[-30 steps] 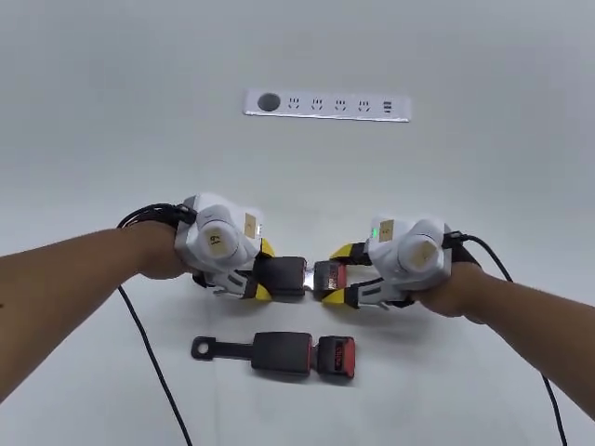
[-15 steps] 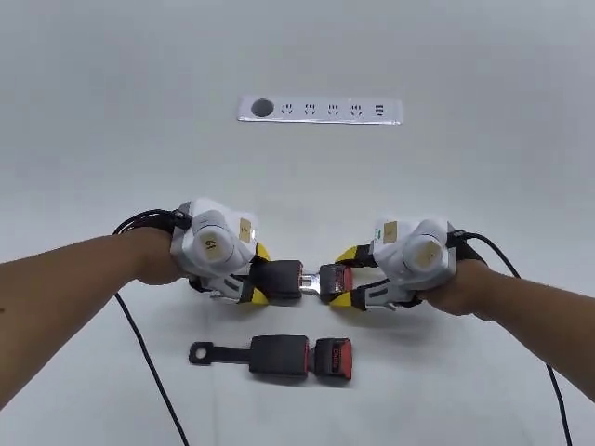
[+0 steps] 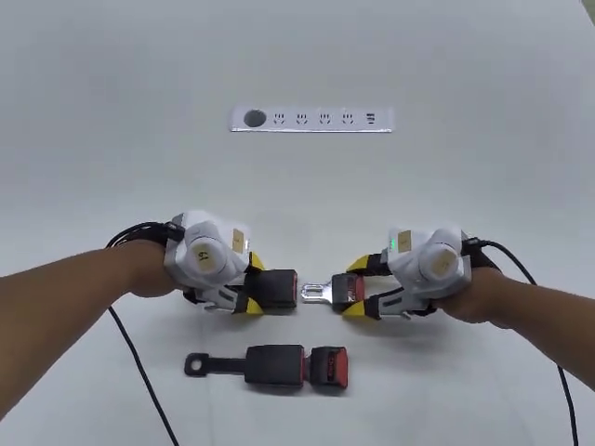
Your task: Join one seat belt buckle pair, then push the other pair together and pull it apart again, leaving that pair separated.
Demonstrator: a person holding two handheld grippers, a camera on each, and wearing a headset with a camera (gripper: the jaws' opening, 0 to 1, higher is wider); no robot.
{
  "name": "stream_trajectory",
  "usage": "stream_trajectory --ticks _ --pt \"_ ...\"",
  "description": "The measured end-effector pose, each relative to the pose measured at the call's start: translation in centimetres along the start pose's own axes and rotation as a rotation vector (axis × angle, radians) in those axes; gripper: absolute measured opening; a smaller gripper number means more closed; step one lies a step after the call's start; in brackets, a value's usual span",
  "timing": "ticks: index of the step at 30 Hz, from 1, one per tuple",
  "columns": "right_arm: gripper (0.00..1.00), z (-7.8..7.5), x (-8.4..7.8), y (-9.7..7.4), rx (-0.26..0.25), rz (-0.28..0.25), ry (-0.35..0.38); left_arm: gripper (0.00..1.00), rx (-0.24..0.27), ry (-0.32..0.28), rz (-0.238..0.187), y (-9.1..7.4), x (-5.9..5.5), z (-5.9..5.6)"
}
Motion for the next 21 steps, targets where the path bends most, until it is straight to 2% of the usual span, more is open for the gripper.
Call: stream_trajectory --ticks 21 --pt "0.33 -0.6 -3.4 -1.9 -0.015 0.012 0.020 0.33 0.000 -0.005 0.004 0.0 0.0 0.1"
Point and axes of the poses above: the centre of the closed fingertips' face, and the gripper's own axes: y roughly forward along the fingers, z roughly to its left, x roughly out of its top, the point moved 3 cm from there along -y, roughly backward along the fingers, and after that the axes turned 15 degrees about z, right-handed, at the moved point
